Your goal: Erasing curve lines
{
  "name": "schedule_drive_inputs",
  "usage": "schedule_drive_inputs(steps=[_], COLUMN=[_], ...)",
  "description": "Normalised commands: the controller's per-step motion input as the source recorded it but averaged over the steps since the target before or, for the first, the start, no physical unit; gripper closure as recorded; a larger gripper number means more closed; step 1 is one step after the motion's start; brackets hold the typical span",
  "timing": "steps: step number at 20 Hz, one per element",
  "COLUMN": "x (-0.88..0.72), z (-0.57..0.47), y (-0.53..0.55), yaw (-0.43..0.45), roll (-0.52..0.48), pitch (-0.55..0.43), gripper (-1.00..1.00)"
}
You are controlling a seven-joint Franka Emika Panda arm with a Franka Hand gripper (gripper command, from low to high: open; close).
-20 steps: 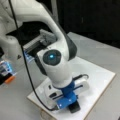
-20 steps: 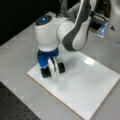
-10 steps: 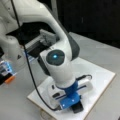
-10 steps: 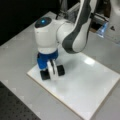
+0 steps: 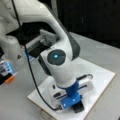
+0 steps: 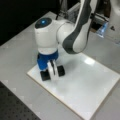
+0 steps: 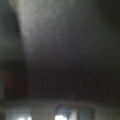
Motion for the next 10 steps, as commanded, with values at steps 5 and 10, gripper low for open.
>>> schedule_drive_inputs(steps=[5,10], x=[0.25,0.23], z=[-0.04,-0.04], y=[0.17,0.21], yaw=[-0.121,-0.130], roll=[0.067,0.056], pitch=[0.161,0.157], gripper=[1.00,1.00])
